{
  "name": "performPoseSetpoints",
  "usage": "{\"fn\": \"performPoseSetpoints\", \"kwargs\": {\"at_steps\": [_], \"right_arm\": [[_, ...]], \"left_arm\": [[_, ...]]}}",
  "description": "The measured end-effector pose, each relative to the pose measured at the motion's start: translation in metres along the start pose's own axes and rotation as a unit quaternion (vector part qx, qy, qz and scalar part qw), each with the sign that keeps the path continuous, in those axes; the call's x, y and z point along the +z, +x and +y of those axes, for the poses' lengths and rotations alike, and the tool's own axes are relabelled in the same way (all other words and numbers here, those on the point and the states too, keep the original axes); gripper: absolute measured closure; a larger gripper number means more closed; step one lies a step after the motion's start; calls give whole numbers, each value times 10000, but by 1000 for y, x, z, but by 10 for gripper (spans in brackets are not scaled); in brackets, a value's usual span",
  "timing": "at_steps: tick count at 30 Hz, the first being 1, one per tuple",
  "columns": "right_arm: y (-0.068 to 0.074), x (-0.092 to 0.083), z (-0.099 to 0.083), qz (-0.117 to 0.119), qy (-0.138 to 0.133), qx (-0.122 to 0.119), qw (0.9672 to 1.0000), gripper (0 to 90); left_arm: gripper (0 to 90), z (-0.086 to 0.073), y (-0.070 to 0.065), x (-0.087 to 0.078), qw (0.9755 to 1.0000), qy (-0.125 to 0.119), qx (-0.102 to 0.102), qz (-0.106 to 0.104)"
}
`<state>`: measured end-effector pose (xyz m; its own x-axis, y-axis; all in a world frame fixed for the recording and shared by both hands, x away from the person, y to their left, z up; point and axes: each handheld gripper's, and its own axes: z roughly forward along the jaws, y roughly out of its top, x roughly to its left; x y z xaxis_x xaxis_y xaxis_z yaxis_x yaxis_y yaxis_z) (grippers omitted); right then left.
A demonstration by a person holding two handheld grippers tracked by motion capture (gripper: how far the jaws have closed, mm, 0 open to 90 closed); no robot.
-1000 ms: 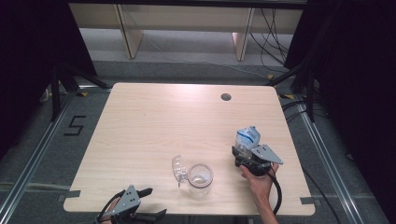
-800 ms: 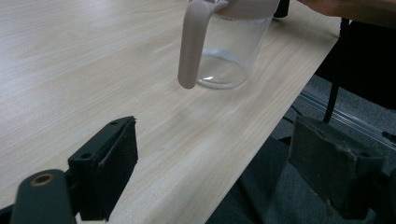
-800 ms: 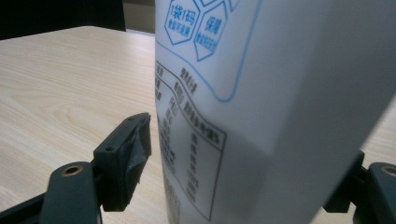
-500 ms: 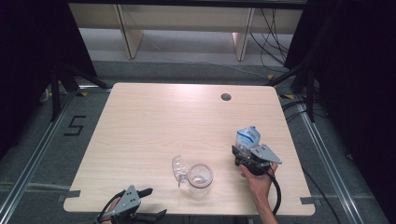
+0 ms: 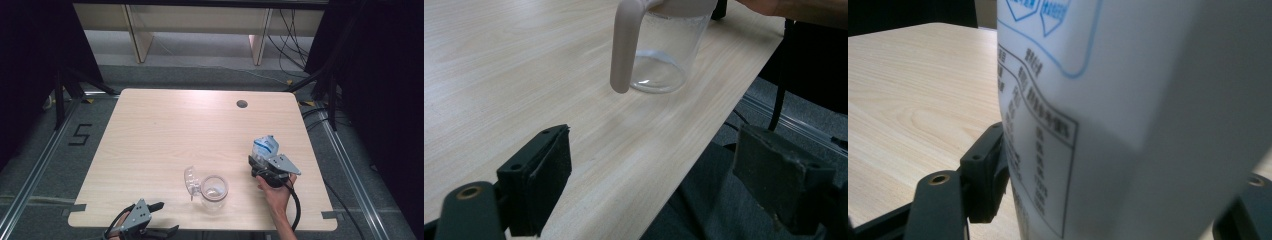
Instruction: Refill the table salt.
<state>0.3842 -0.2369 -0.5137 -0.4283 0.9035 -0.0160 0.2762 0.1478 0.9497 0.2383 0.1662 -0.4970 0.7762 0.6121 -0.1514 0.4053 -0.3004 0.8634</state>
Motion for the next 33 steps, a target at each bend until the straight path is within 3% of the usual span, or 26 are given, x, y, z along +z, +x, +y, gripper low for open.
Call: {"fn": "performPoseSetpoints", "kwargs": {"at_steps": [2, 4, 7, 11, 13, 15, 17, 18, 20, 21, 33], "right_arm": [[0, 0, 0, -67, -15, 34, 10000, 311], [-1, 2, -1, 3, -56, -1, 10000, 317], [0, 2, -1, 12, -45, -13, 10000, 329], [-1, 2, -1, 18, -54, 0, 10000, 344], [-2, 2, -1, -103, -133, -58, 9998, 358], [-1, 1, -1, 30, -64, 74, 9999, 359], [0, 2, -1, -103, -115, 66, 9999, 365], [0, 1, -1, -59, -39, 47, 10000, 368], [-2, 1, -1, -14, -40, -6, 10000, 371], [-1, 1, -1, -8, -43, -4, 10000, 373], [-4, 2, -1, 85, -86, -61, 9999, 386]], "left_arm": [[150, 0, 1, 0, 10000, 4, 85, 2], [150, 0, 1, -2, 9997, 173, 93, 112], [151, 0, 1, 0, 10000, 14, 87, 9], [150, 0, 1, 0, 10000, 3, 78, 5], [151, 0, 1, 0, 10000, 12, 83, 2], [150, 0, 1, 0, 10000, 12, 82, 4], [150, 0, 1, 0, 9999, 32, 107, 5], [151, 0, -1, 0, 10000, 27, -12, 7], [150, -1, -1, 0, 10000, 30, -40, -6], [150, 0, 1, 0, 9999, 30, 111, 0], [151, 0, 0, 0, 9999, 47, 120, -10]]}}
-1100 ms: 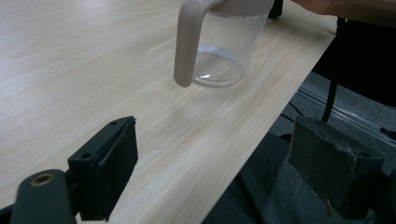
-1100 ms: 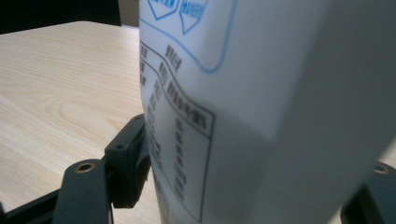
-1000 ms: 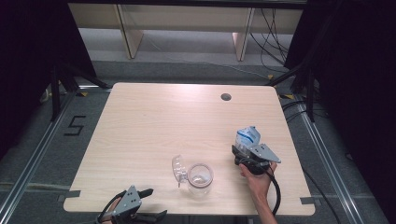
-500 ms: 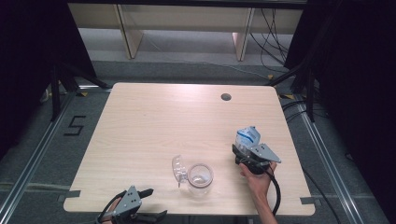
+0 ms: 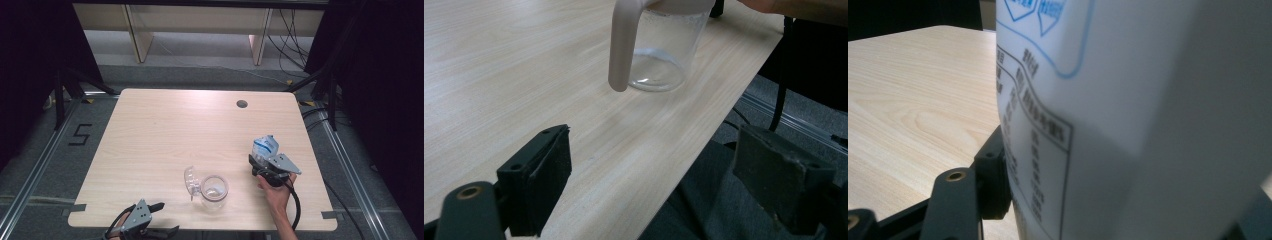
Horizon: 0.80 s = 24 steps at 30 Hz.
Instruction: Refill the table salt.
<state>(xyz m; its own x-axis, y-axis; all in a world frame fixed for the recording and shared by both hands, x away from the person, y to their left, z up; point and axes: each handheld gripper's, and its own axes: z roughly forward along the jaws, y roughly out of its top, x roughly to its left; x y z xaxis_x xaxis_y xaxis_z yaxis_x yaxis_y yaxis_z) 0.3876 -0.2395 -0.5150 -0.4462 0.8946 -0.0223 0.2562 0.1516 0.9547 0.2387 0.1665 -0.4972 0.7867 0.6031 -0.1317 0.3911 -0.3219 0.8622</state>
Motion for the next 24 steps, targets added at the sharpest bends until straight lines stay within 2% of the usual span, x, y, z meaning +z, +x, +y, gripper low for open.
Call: {"fn": "performPoseSetpoints", "kwargs": {"at_steps": [2, 3, 6, 7, 8, 9, 13, 17, 18, 22, 23, 24], "right_arm": [[2, 0, 0, -27, -8, 49, 10000, 397], [-1, 1, 0, -27, -102, -89, 9999, 402], [-2, 0, 1, -25, -31, -115, 9999, 413], [-2, 0, 1, -20, -26, -117, 9999, 416], [-1, 0, 1, -49, -36, -116, 9999, 419], [-1, -1, 2, -16, 25, -108, 9999, 422], [-1, 0, 2, -14, -27, -163, 9999, 429], [1, -1, 4, -11, 62, -211, 9998, 433], [1, -1, 4, 37, 78, -192, 9998, 434], [3, -2, 5, 40, 88, -299, 9995, 437], [3, -2, 6, 54, 88, -339, 9994, 439], [4, -1, 6, 117, 59, -287, 9995, 439]], "left_arm": [[151, 0, 0, 0, 10000, 1, 6, -6], [151, 0, 0, 0, 10000, 5, 10, -5], [151, 0, 0, 0, 10000, -17, -15, 4], [150, -1, -2, 1, 9998, -32, -182, 12], [151, 0, -1, 1, 9999, -17, -133, 7], [151, 0, 0, 0, 10000, -6, 3, -2], [151, 0, 0, 0, 10000, -11, -65, 0], [151, 0, 0, 0, 10000, -5, -64, -6], [150, -1, -2, 0, 9998, -22, -197, 11], [151, 0, -1, 0, 9999, -22, -156, 17], [151, 0, -2, 0, 9997, -47, -219, 24], [151, 0, -1, 0, 9998, -54, -201, 27]]}}
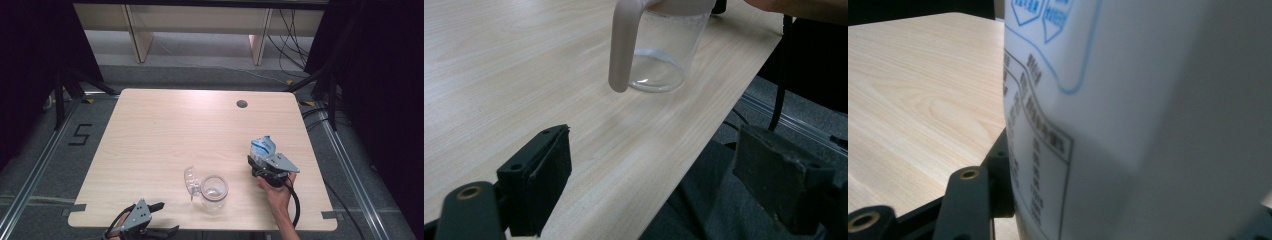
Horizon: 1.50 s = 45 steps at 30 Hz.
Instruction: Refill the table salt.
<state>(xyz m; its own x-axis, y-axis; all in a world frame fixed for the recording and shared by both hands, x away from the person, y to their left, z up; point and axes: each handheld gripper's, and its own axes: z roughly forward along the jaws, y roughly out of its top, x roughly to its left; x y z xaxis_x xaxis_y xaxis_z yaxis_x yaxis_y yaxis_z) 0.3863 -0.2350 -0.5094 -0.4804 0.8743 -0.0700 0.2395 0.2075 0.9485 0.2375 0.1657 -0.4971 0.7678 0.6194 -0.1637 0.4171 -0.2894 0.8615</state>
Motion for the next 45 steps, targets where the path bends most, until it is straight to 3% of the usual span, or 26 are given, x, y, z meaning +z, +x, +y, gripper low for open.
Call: {"fn": "performPoseSetpoints", "kwargs": {"at_steps": [1, 2, 7, 9, 10, 11, 15, 17, 19, 25, 26, 29, 32, 34, 38, 40, 43, 45], "right_arm": [[1, -1, 1, -37, 31, -50, 10000, 439], [2, 0, 1, 13, -35, -77, 10000, 439], [7, -4, 6, 66, -39, -310, 9995, 440], [8, -7, 11, 139, -159, -553, 9982, 440], [9, -8, 12, 141, -169, -710, 9972, 440], [12, -8, 13, 188, -192, -716, 9971, 440], [19, -12, 17, 229, -163, -964, 9949, 440], [18, -11, 19, 290, -245, -1269, 9912, 441], [19, -11, 20, 348, -230, -1256, 9912, 442], [26, -15, 25, 441, -333, -1614, 9853, 442], [27, -17, 25, 397, -325, -1605, 9857, 442], [29, -18, 25, 460, -355, -1737, 9831, 442], [30, -20, 25, 459, -305, -1712, 9837, 442], [30, -22, 26, 463, -336, -1921, 9797, 442], [35, -25, 27, 536, -332, -2084, 9760, 444], [37, -26, 27, 534, -321, -2049, 9768, 445], [40, -28, 28, 527, -385, -2237, 9725, 445], [42, -29, 28, 534, -343, -2208, 9733, 445]], "left_arm": [[151, 0, 2, -2, 9998, 145, 130, 74], [151, 0, 0, -1, 10000, 17, -28, 43], [151, 0, 1, -1, 10000, 27, 33, -6], [151, 0, 0, 0, 10000, 17, -24, 27], [151, 0, 2, -1, 9998, 108, 120, 65], [151, 0, 0, -1, 10000, 41, 4, 54], [150, 0, 0, -1, 10000, 46, 15, 45], [151, 0, 0, -1, 10000, 46, 13, 52], [151, 0, 0, 0, 10000, -15, -1, 8], [150, 1, 1, -1, 10000, 10, 2, -18], [151, 1, 1, -1, 10000, 10, 2, -18], [151, 1, 3, -1, 9999, 18, 145, -13], [151, 1, 2, -1, 9999, -11, 129, -11], [151, 1, 3, -1, 9999, 20, 148, 9], [151, 1, 3, -1, 9999, 17, 152, -4], [151, 1, 3, -1, 9999, 14, 157, -2], [151, 1, 3, -2, 10000, 43, 87, 7], [151, 1, 3, -2, 9999, 41, 102, 11]]}}
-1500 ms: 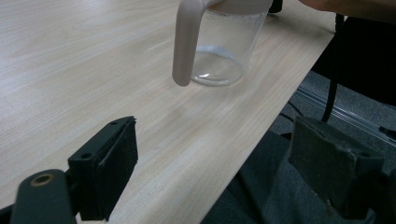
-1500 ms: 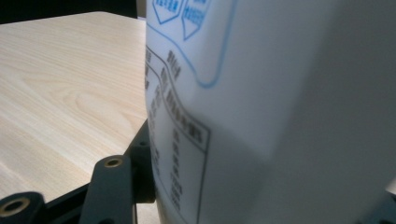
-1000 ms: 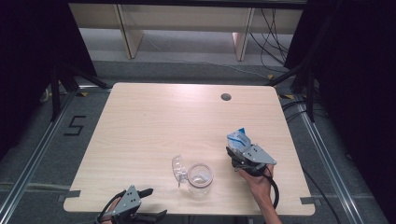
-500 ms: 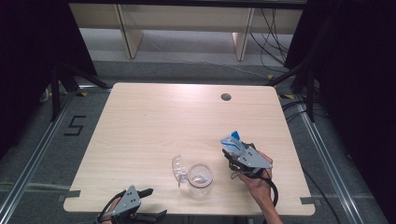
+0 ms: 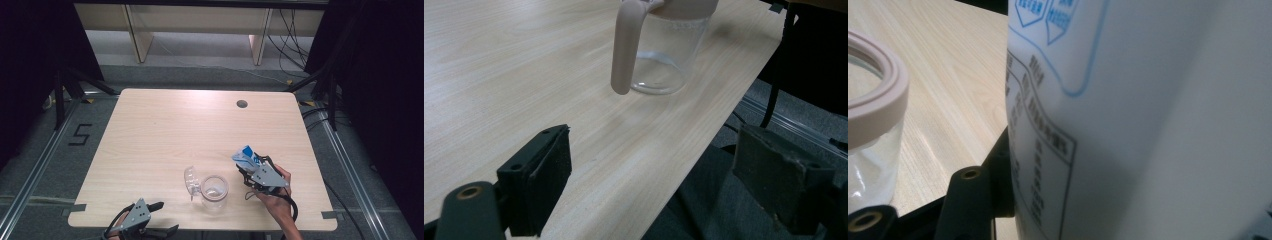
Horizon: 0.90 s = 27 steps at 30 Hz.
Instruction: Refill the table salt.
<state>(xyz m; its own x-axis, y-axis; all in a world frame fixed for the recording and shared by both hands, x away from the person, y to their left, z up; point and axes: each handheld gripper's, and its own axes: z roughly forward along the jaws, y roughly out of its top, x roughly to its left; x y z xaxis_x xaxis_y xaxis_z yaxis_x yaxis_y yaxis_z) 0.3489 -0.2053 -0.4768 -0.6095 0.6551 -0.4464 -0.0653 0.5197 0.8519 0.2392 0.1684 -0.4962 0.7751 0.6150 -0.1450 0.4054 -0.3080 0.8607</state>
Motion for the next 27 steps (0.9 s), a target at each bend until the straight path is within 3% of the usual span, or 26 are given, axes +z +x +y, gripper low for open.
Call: {"fn": "performPoseSetpoints", "kwargs": {"at_steps": [1, 6, 9, 16, 17, 18, 27], "right_arm": [[1, -1, 1, -13, 2, -128, 9999, 445], [3, -4, 2, -19, 33, -282, 9996, 445], [4, -5, 3, -80, 79, -544, 9985, 445], [6, -5, 4, -106, 143, -865, 9961, 447], [7, -6, 5, -119, 123, -860, 9961, 447], [8, -7, 5, -134, 180, -847, 9962, 447], [10, -9, 8, -220, 214, -1360, 9902, 451]], "left_arm": [[151, -1, -2, 0, 9998, -29, -177, 16], [150, -1, -1, 0, 9999, -30, -168, 16], [151, 0, 1, 1, 10000, -56, -22, -13], [151, 0, 1, 1, 10000, -50, -14, -30], [151, -1, 0, 1, 9999, -22, -158, -36], [151, -1, 0, 1, 9999, -26, -121, -31], [151, -1, 0, 1, 9999, -31, -126, -16]]}}
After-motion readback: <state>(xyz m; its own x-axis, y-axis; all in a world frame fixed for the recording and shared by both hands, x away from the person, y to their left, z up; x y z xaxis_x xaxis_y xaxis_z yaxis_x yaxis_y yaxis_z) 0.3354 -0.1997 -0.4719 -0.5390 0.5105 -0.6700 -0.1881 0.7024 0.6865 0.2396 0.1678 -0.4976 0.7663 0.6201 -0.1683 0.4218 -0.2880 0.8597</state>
